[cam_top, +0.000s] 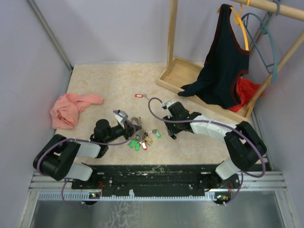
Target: Put the keys on the keyring
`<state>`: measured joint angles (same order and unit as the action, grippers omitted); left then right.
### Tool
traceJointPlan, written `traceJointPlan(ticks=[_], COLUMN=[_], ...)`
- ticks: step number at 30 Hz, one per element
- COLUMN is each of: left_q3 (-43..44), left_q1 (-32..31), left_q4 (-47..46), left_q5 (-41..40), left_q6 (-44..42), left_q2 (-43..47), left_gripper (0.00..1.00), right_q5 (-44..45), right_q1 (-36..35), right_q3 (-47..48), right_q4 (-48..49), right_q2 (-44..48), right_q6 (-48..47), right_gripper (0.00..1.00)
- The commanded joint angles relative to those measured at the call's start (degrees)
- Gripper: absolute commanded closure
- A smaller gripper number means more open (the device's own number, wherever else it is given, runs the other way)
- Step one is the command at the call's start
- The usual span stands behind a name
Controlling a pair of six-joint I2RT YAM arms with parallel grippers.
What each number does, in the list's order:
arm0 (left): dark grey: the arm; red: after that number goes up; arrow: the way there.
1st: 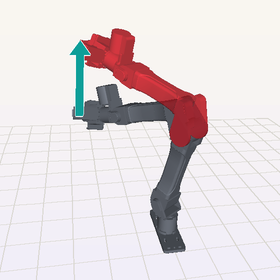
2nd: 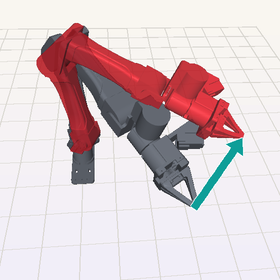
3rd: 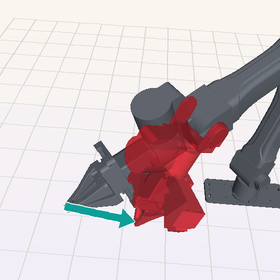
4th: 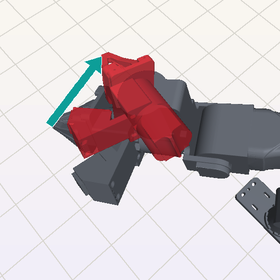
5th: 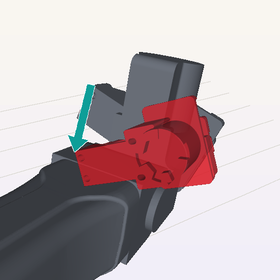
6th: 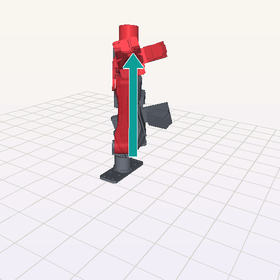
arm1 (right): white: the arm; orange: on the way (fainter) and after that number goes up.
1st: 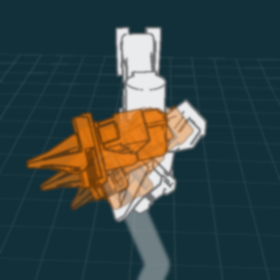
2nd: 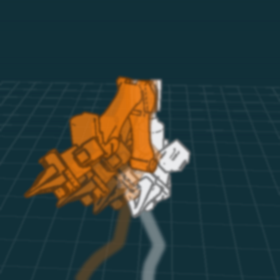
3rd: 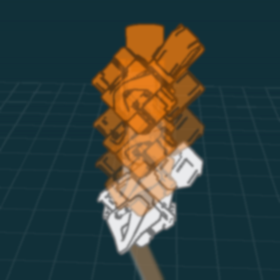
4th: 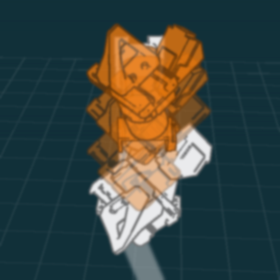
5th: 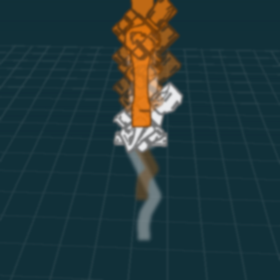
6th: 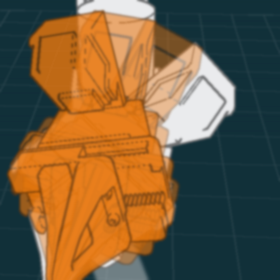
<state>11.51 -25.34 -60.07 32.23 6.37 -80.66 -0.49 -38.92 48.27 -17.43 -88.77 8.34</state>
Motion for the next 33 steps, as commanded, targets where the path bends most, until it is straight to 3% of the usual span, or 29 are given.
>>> traceJointPlan(ticks=[1, 12, 18, 33], left_q3=[0.78, 1.03, 1.15, 1.41], left_q1=[0.32, 0.34, 0.34, 0.32], left_q4=[-3.19, -2.06, -2.06, -1.74], left_q5=[1.11, 0.75, 1.01, 1.00], left_q6=[-0.29, -0.66, -0.47, -0.17], left_q2=[0.26, 0.42, 0.33, -0.20], left_gripper=[1.00, 1.00, 1.00, 1.00], right_q5=[3.71, 5.56, 12.61, 15.58], right_q1=[-0.63, -4.03, -4.62, -6.26], right_q3=[3.13, 3.73, 1.86, -1.59], right_q4=[-1.01, -0.92, -0.87, -0.31], right_q2=[5.89, 2.59, 2.99, 3.60], right_q6=[2.10, 4.34, 13.57, 32.36], right_gripper=[0.56, 0.58, 0.57, 0.66])
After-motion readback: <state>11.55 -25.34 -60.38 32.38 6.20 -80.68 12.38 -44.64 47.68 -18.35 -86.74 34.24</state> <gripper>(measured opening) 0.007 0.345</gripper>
